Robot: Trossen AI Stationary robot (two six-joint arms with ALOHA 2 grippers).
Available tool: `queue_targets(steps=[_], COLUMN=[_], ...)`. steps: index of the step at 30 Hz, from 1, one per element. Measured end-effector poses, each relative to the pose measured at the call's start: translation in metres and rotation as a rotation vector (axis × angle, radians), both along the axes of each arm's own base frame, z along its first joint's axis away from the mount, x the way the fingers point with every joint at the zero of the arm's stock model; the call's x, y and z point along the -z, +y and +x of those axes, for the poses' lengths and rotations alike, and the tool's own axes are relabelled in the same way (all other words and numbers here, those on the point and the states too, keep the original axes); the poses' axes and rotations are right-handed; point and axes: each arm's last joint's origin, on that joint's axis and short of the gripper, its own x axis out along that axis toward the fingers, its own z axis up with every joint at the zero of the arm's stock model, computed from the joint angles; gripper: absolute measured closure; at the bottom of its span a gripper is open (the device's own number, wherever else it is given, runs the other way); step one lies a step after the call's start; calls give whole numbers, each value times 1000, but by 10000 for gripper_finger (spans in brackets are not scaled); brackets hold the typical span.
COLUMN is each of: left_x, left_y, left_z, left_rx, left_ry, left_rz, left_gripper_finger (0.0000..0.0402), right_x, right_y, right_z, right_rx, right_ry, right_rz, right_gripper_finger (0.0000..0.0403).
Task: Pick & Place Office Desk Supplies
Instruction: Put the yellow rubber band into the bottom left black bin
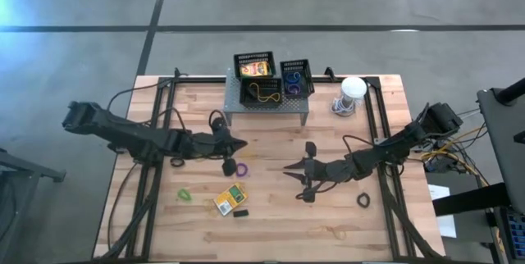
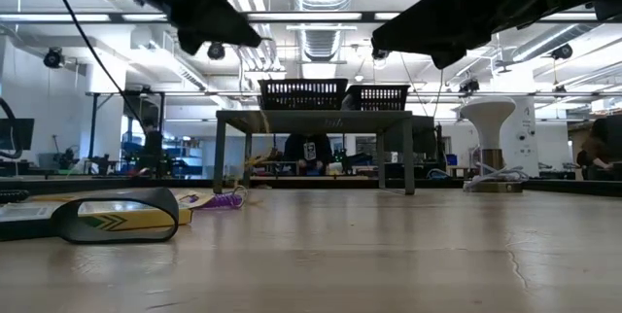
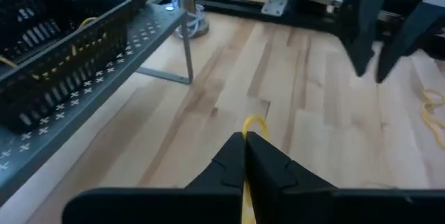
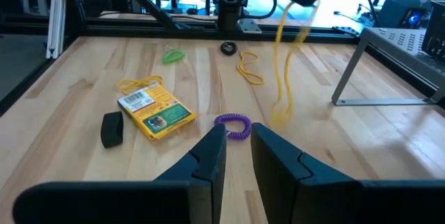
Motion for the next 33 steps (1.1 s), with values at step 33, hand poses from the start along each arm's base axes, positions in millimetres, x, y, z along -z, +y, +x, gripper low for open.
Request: queue_targets(steps=[33], left_x=[-98], left_y=[129], left_z=[61], left_rx=[-69], left_ry=[-272], left_rz=[357], left_gripper_finger=[396], right_x=[-3], right_y=[-9], right_z=[4], right_rx=[37], right_ry=[-33], right_rz=[22], right_gripper_finger=[339])
